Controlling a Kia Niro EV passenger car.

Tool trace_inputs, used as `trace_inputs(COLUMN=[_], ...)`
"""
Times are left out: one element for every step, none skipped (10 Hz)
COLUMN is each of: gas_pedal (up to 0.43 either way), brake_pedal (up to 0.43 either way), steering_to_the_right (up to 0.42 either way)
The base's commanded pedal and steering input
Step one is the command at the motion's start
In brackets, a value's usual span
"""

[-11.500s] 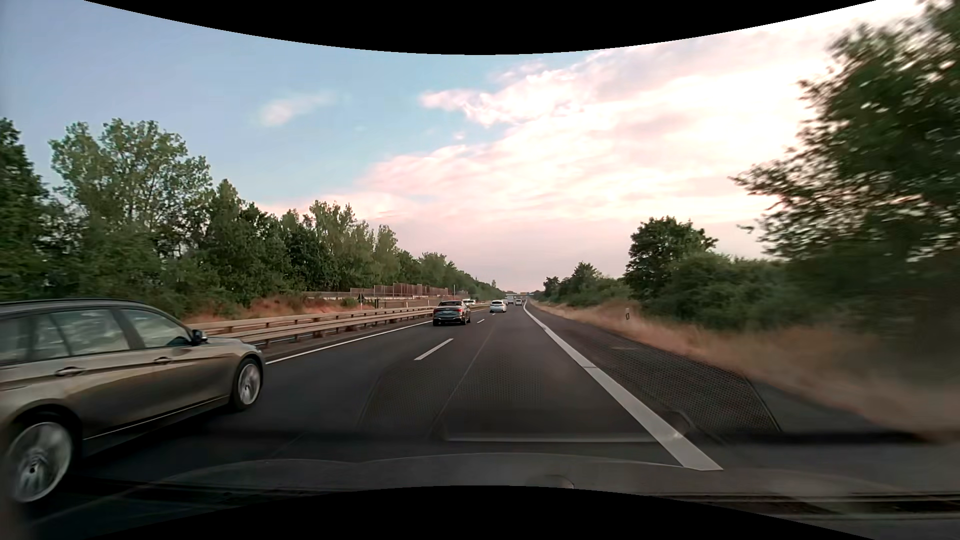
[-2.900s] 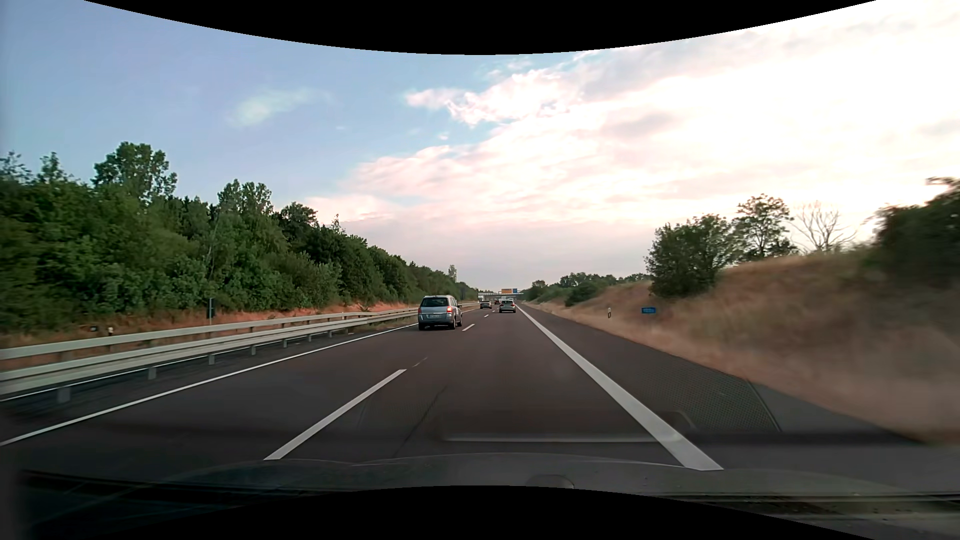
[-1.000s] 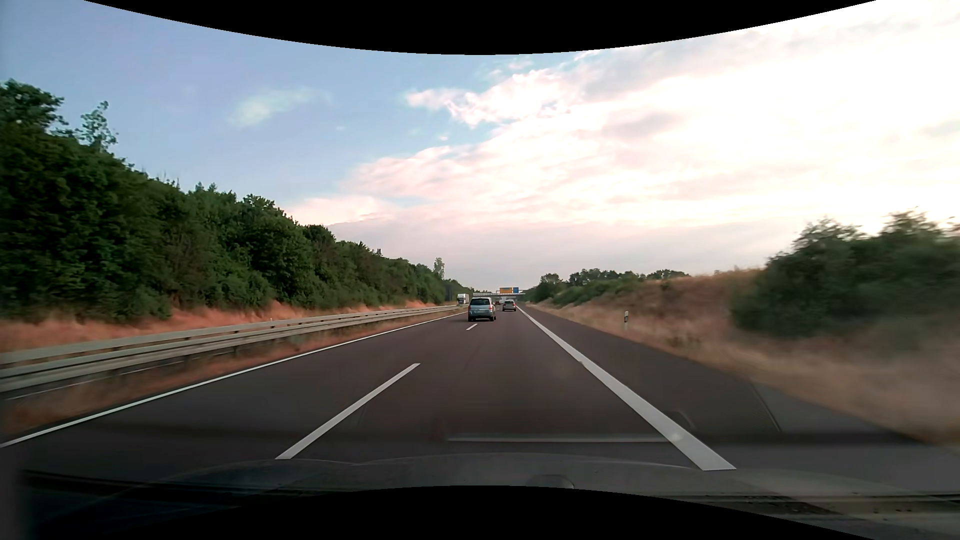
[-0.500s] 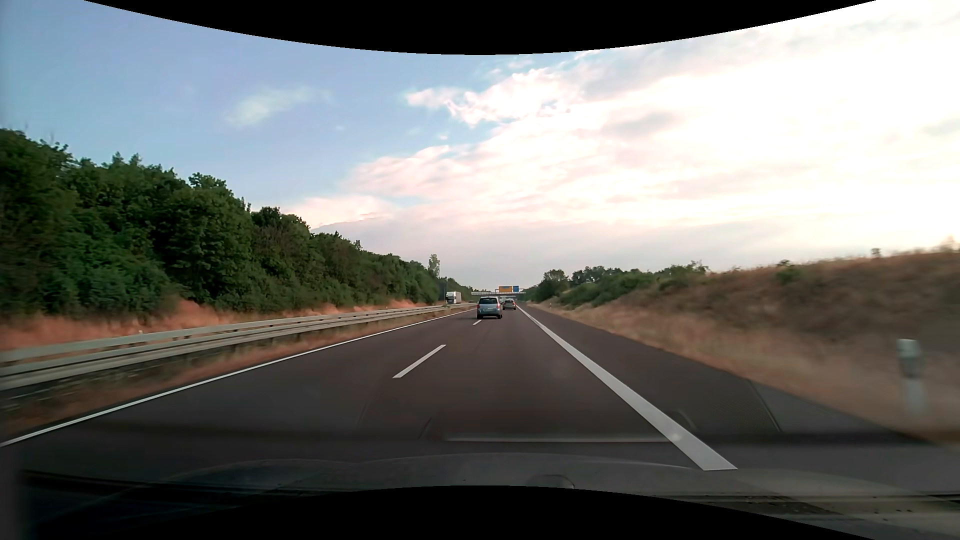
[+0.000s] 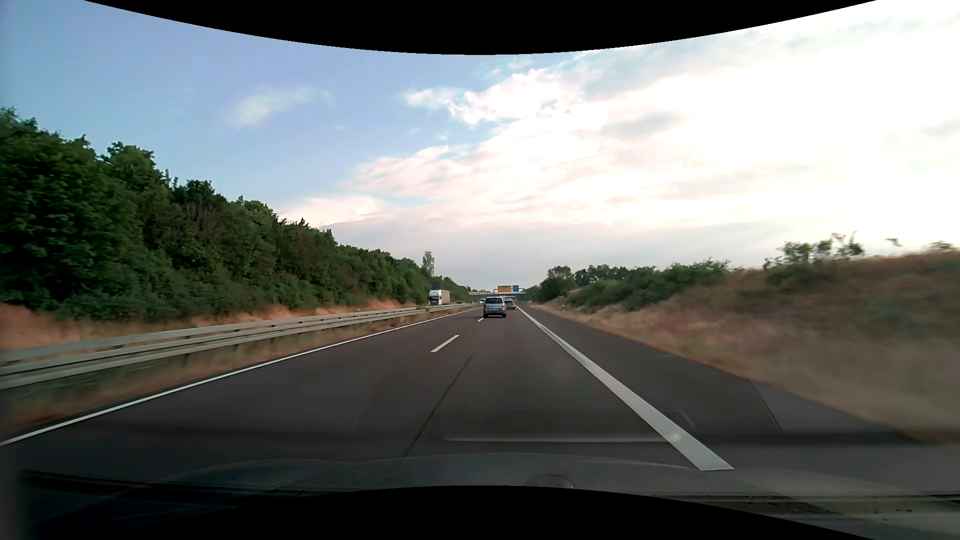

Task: Follow the waypoints while adhering to traffic rules and regulations

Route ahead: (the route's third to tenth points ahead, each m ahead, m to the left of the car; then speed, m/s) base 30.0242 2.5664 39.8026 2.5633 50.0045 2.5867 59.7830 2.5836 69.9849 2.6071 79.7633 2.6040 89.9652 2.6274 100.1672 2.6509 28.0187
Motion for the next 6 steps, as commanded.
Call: trace_inputs(gas_pedal=[0.169, 0.169, 0.169, 0.169, 0.169, 0.169], brake_pedal=[0.0, 0.0, 0.0, 0.0, 0.0, 0.0], steering_to_the_right=[-0.004, -0.004, -0.004, -0.004, -0.004, -0.003])
